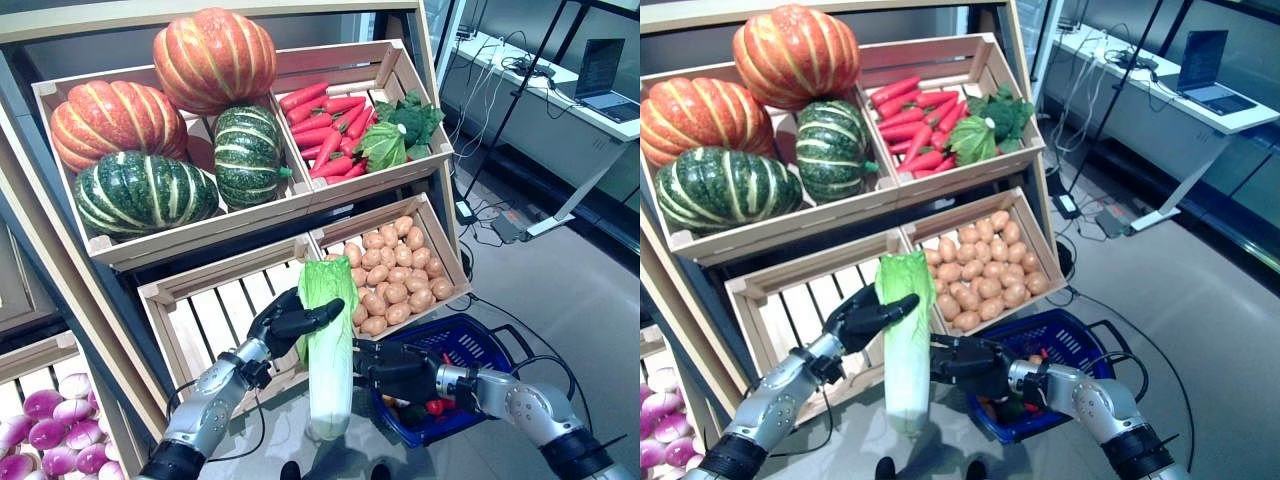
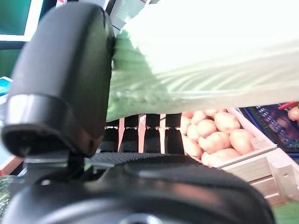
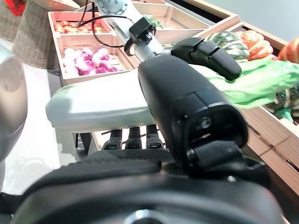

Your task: Put vegetables into the basket

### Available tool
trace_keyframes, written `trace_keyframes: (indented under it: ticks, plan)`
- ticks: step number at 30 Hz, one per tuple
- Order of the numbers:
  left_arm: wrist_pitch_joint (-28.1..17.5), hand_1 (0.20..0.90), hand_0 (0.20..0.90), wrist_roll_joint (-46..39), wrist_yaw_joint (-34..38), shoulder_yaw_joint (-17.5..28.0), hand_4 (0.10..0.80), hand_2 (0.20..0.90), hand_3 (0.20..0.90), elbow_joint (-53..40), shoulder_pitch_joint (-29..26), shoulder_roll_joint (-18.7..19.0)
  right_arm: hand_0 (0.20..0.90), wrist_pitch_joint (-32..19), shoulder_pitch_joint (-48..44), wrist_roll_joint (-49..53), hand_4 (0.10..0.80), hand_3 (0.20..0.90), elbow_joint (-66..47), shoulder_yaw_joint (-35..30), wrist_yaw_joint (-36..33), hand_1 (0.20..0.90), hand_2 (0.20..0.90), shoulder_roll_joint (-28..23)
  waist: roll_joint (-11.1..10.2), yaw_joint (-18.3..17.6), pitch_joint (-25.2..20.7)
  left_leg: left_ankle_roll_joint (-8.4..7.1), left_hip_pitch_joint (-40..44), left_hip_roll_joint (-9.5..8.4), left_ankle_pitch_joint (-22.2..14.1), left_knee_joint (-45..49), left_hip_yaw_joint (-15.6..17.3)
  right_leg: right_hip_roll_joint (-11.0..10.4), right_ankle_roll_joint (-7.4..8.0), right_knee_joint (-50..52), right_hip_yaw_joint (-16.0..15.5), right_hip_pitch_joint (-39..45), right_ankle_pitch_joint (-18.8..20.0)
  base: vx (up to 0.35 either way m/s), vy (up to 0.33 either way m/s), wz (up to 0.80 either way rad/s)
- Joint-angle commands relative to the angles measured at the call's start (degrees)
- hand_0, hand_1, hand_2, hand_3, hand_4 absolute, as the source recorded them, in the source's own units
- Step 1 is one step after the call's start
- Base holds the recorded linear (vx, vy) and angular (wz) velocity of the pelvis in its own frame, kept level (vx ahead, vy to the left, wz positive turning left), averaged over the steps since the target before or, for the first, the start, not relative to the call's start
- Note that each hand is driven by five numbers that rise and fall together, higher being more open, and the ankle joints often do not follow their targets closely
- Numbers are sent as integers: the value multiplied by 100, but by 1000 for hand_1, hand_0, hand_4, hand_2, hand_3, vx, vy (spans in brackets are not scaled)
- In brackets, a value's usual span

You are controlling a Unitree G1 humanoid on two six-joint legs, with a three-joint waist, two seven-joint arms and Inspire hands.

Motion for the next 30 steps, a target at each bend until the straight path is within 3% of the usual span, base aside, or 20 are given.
trace_keyframes:
  ticks: [1,19,30]
  plan:
    - [-634,300,300,-184,-92,31,400,300,300,-27,-719,-196,900,78,-379,448,800,900,-556,324,864,900,900,397,-124,100,-274,-290,99,151,-356,11,-278,-358,323,29,-95,136,123,0,0,0]
    - [-642,300,300,-326,255,-162,400,300,300,-114,-823,-383,900,-463,-638,99,800,900,-309,829,-375,900,900,867,-97,142,-324,-274,118,106,-355,11,-334,-385,314,29,-79,164,127,0,0,0]
    - [-812,300,300,-64,905,-148,400,300,300,-239,-811,-466,900,-942,-611,-774,800,900,-300,889,-1403,900,900,1047,-82,130,-321,-253,132,88,-356,11,-353,-402,303,29,-53,173,125,0,0,0]
